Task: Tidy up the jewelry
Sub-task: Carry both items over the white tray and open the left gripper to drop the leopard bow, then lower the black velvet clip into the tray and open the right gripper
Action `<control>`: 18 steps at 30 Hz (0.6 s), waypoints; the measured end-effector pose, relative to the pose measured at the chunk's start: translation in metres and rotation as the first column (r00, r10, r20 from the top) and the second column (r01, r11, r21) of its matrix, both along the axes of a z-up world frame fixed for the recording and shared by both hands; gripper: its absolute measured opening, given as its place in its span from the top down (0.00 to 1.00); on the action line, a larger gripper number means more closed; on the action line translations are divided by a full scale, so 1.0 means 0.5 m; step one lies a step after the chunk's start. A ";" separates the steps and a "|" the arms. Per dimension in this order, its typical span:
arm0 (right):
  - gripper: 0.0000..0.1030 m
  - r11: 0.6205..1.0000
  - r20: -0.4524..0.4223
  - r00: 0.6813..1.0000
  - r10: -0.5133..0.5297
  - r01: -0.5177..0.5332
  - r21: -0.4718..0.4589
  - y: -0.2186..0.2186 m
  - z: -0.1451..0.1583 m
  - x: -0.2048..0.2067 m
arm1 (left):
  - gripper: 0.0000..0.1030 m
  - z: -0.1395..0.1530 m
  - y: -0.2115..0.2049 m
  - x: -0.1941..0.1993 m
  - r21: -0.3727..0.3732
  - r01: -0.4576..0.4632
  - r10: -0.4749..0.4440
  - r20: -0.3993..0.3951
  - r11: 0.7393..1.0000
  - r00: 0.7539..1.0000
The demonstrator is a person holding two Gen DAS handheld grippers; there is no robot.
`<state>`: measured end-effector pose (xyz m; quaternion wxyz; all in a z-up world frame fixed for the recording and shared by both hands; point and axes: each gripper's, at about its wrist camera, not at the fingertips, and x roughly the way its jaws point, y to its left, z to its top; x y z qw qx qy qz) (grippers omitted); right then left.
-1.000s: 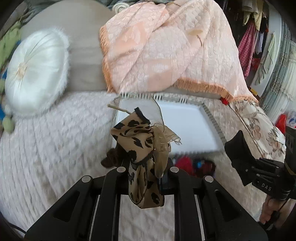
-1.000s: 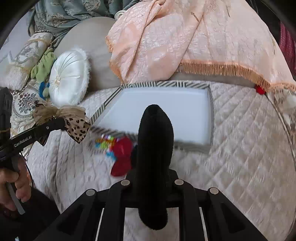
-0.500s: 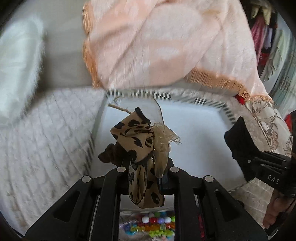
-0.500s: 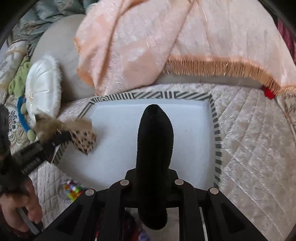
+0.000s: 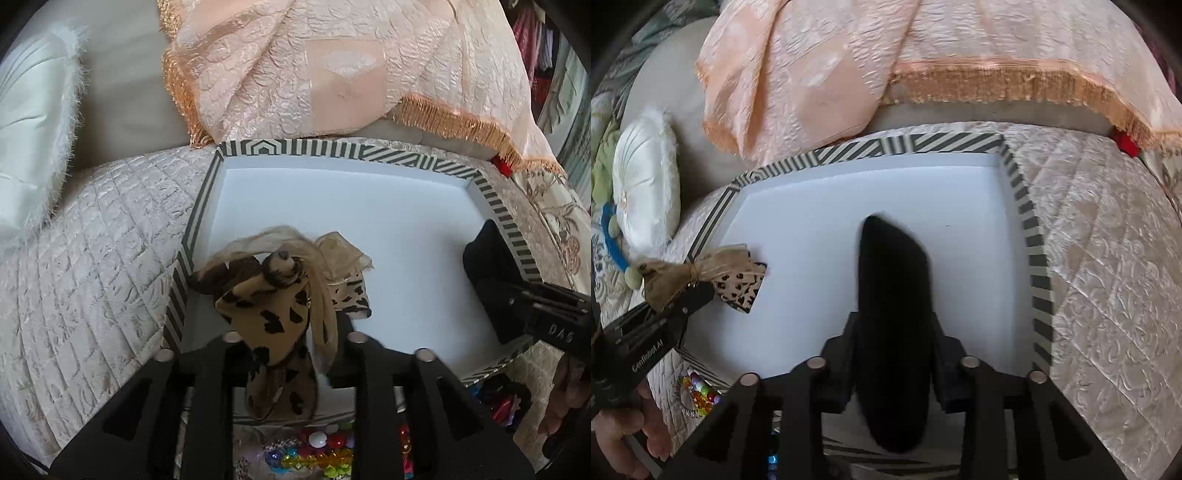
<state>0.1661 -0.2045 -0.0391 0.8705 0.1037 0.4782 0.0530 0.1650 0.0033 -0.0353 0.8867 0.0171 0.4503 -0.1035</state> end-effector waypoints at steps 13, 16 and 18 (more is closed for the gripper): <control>0.67 0.996 0.209 0.976 -0.064 0.049 0.076 -0.050 0.097 -0.073 | 0.53 0.058 0.043 -0.018 -0.027 -0.047 0.049 0.092 0.999 0.995; 0.67 0.992 0.249 0.965 -0.087 0.062 0.106 -0.056 0.108 -0.108 | 0.53 0.071 0.062 -0.029 -0.052 -0.061 0.066 0.097 0.997 0.993; 0.67 0.990 0.252 0.963 -0.091 0.061 0.125 -0.054 0.111 -0.141 | 0.53 0.081 0.078 -0.048 -0.060 -0.064 0.070 0.103 0.996 0.992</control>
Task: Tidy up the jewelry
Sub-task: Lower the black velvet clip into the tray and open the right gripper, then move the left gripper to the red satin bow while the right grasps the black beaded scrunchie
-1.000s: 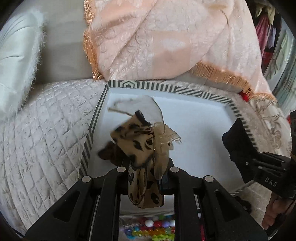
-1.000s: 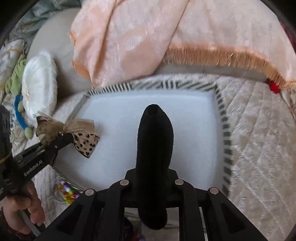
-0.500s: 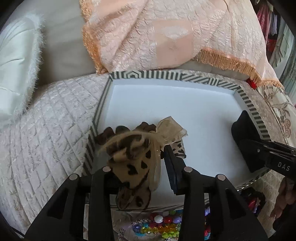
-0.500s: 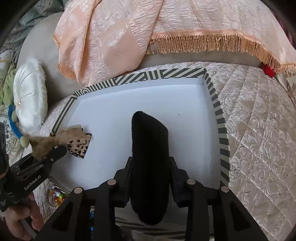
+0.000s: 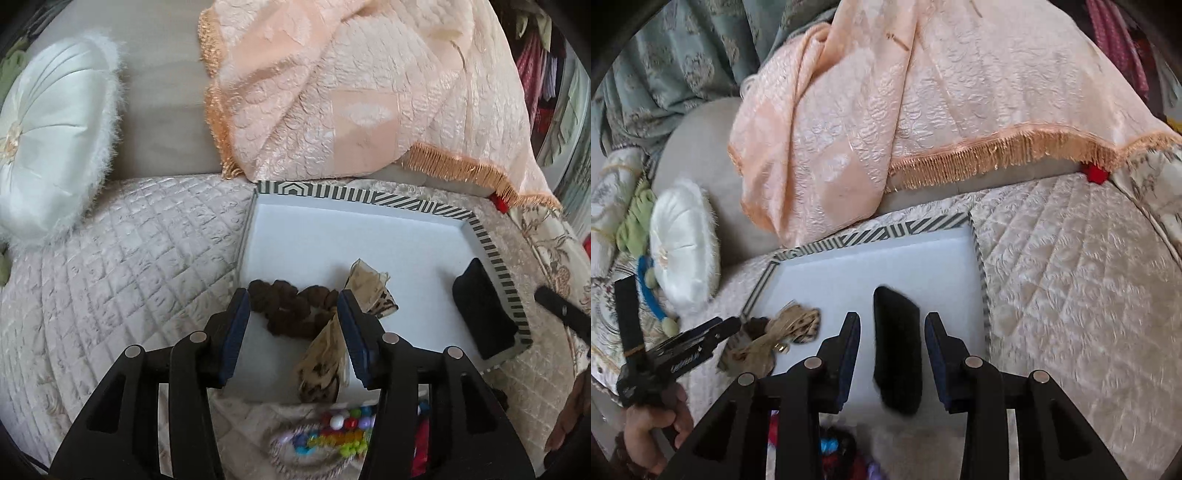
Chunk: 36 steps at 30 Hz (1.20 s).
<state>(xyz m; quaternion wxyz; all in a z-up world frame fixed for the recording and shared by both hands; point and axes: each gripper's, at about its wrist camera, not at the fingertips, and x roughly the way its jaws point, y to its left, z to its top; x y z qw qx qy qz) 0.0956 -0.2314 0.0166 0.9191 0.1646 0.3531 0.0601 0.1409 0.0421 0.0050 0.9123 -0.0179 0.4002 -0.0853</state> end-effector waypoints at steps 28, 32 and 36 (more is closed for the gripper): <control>0.86 0.987 -0.035 0.986 0.161 -0.161 -0.010 0.091 -0.072 -0.117 | 0.53 -0.029 -0.045 -0.204 -0.078 0.233 -0.239 -0.071 0.969 0.968; 0.87 0.995 0.006 0.995 0.104 -0.104 0.004 0.045 -0.029 -0.156 | 0.53 -0.040 -0.103 -0.222 -0.076 0.366 -0.371 -0.071 0.927 0.926; 0.87 0.994 0.009 0.996 0.083 -0.084 0.073 0.010 -0.034 -0.178 | 0.53 -0.068 -0.155 -0.234 -0.041 0.432 -0.434 -0.109 0.901 0.894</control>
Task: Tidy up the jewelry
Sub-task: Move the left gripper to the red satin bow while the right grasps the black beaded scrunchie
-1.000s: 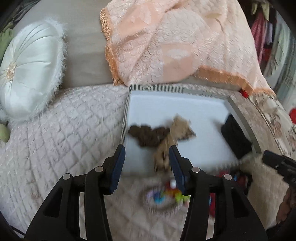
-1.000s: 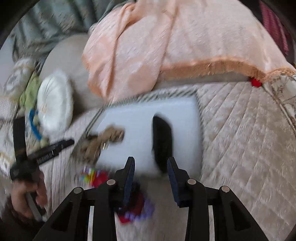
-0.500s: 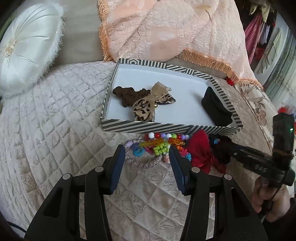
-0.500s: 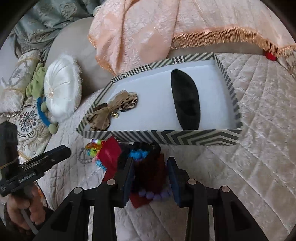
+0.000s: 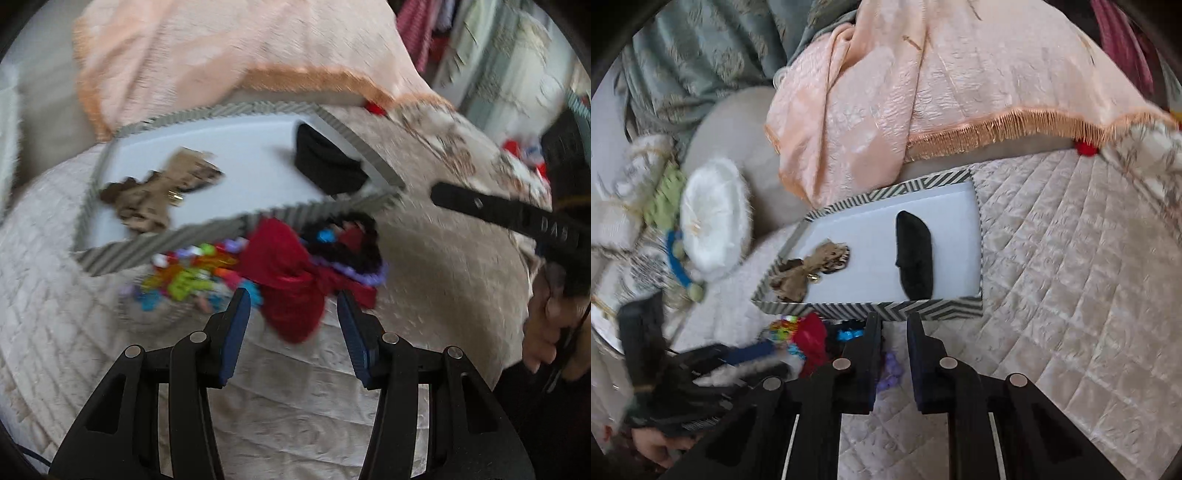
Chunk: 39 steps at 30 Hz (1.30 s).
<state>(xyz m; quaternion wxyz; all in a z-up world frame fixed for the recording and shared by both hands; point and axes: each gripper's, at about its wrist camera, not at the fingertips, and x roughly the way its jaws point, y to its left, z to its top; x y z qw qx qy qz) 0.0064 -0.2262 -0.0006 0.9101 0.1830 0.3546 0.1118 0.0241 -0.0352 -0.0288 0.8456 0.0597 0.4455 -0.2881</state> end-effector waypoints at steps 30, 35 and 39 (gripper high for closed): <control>0.81 0.993 -0.134 0.987 0.092 -0.080 0.091 0.066 -0.116 0.109 | 0.54 -0.058 -0.018 0.008 0.014 -0.009 0.009 -0.067 1.000 0.998; 0.94 0.995 -0.060 0.993 0.097 -0.095 0.029 0.077 -0.070 0.083 | 0.91 -0.058 -0.011 0.019 0.003 -0.027 0.027 -0.066 1.000 0.997; 0.94 0.997 -0.011 0.998 0.065 -0.065 0.037 0.054 -0.015 0.033 | 0.96 -0.046 0.008 0.003 -0.015 -0.010 0.009 -0.077 1.000 0.997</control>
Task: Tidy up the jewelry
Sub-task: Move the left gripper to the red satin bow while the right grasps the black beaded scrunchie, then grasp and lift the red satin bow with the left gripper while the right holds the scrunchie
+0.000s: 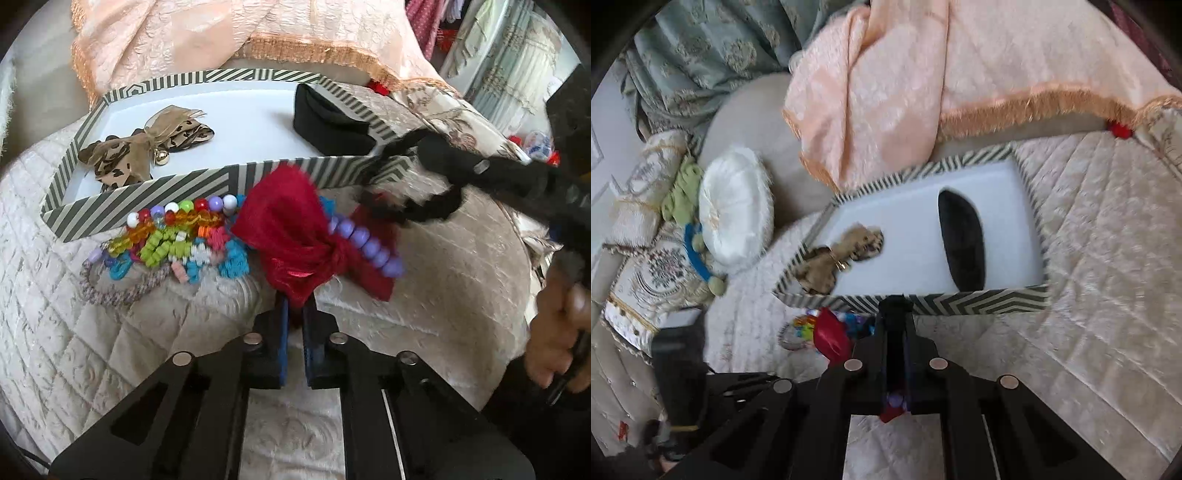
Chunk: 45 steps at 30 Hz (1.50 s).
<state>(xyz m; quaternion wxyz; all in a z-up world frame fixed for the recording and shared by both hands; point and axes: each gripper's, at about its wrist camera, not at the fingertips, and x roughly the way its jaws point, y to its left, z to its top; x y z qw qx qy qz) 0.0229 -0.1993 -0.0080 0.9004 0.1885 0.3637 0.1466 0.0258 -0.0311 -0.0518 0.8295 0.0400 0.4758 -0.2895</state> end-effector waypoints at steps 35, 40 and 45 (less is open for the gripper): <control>0.94 0.990 -0.290 0.954 -0.075 0.105 0.089 -0.075 -0.125 -0.050 | 0.84 -0.013 -0.003 -0.024 -0.005 -0.139 0.139 0.058 0.990 0.989; 0.94 0.985 -0.307 0.949 -0.069 0.114 0.133 -0.087 -0.133 -0.050 | 0.93 0.038 0.033 -0.066 -0.054 -0.144 0.150 0.130 0.988 0.980; 0.94 0.992 -0.295 0.953 -0.063 0.093 0.090 -0.078 -0.128 -0.053 | 0.93 0.074 0.099 -0.090 -0.068 -0.196 0.205 0.175 0.978 0.963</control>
